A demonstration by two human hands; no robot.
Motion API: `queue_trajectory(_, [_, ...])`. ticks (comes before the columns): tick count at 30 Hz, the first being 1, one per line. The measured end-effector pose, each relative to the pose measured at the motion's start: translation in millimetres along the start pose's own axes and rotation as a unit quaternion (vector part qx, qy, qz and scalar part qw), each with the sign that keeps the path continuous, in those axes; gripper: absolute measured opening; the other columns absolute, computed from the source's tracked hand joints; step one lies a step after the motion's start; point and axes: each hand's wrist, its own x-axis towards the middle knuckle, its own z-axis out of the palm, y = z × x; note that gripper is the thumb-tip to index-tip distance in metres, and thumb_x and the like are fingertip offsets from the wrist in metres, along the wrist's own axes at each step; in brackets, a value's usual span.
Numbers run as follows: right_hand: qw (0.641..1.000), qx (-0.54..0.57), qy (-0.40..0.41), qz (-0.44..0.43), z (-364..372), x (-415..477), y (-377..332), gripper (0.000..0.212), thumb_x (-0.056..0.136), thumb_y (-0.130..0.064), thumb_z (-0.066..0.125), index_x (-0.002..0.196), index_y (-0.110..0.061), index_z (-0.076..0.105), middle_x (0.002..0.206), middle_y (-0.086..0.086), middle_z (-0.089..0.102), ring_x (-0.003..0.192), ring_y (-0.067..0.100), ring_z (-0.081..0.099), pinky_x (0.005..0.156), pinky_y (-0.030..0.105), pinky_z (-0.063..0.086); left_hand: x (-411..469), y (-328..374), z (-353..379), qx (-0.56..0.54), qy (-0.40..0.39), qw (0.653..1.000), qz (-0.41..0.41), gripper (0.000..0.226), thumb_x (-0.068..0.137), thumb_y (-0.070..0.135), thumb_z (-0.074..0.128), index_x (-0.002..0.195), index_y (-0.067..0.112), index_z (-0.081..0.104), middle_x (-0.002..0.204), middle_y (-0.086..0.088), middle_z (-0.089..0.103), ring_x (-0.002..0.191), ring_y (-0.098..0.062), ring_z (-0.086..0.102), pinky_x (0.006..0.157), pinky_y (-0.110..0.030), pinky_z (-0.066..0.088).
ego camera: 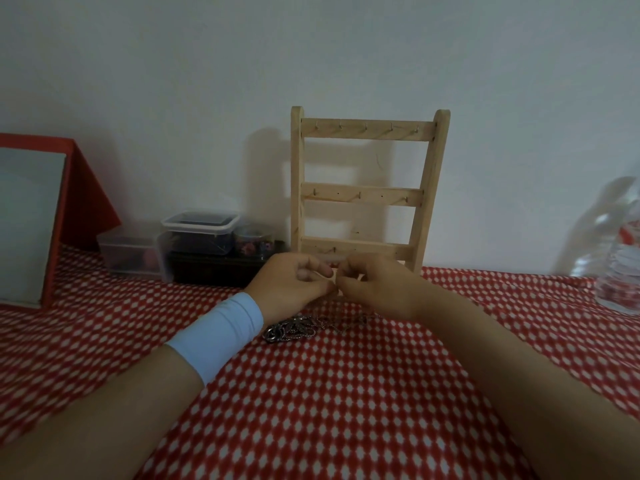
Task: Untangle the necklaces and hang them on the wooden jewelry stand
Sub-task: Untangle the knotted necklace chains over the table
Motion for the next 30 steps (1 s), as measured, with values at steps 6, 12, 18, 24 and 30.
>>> queue_trajectory(6, [0.994, -0.104, -0.021, -0.008, -8, 1, 1, 0.006, 0.084, -0.027, 0.073, 0.083, -0.030, 0.068, 0.090, -0.013, 0.068, 0.079, 0.005, 0.063, 0.077, 0.030, 0.059, -1, 1, 4, 0.082, -0.016, 0.995, 0.058, 0.012, 0.090, 0.016, 0.066, 0.093, 0.028, 0.065, 0.087, 0.009, 0.071, 0.075, 0.006, 0.065, 0.069, -0.012, 0.046])
queue_trajectory(12, [0.997, 0.068, 0.029, -0.006, -10, 0, 0, 0.020, 0.099, -0.026, 0.062, 0.088, -0.012, 0.070, 0.066, -0.010, 0.063, 0.056, -0.001, 0.055, 0.058, 0.017, 0.049, -5, -1, 4, -0.120, -0.056, 0.991, -0.023, 0.005, 0.090, 0.015, 0.067, 0.090, 0.017, 0.072, 0.080, -0.001, 0.075, 0.077, -0.017, 0.069, 0.079, -0.034, 0.057])
queue_trajectory(18, [0.969, 0.244, 0.035, 0.035, -4, 2, -3, 0.045, 0.106, -0.033, 0.047, 0.093, 0.005, 0.069, 0.085, 0.011, 0.068, 0.079, 0.020, 0.063, 0.085, 0.039, 0.058, -4, -1, 2, -0.047, -0.082, 0.995, -0.022, 0.016, 0.094, 0.021, 0.060, 0.089, 0.018, 0.075, 0.088, 0.000, 0.076, 0.086, -0.018, 0.069, 0.087, -0.029, 0.053])
queue_trajectory(24, [0.888, 0.453, -0.002, 0.081, -7, 2, -11, 0.041, 0.105, -0.042, 0.046, 0.077, -0.013, 0.053, 0.065, 0.001, 0.052, 0.067, 0.021, 0.054, 0.081, 0.043, 0.053, -8, 9, 6, -0.002, -0.018, 0.999, 0.039, 0.034, 0.098, 0.022, 0.047, 0.072, 0.014, 0.067, 0.074, 0.003, 0.068, 0.074, -0.006, 0.063, 0.074, -0.020, 0.047])
queue_trajectory(30, [0.960, 0.273, -0.015, 0.063, -18, -6, -8, 0.027, 0.092, -0.031, 0.071, 0.078, -0.011, 0.062, 0.055, -0.006, 0.045, 0.050, 0.008, 0.042, 0.058, 0.020, 0.048, 3, 16, 1, -0.399, 0.019, 0.916, -0.031, 0.036, 0.095, 0.013, 0.043, 0.060, 0.011, 0.049, 0.061, -0.003, 0.052, 0.066, -0.020, 0.055, 0.078, -0.035, 0.051])
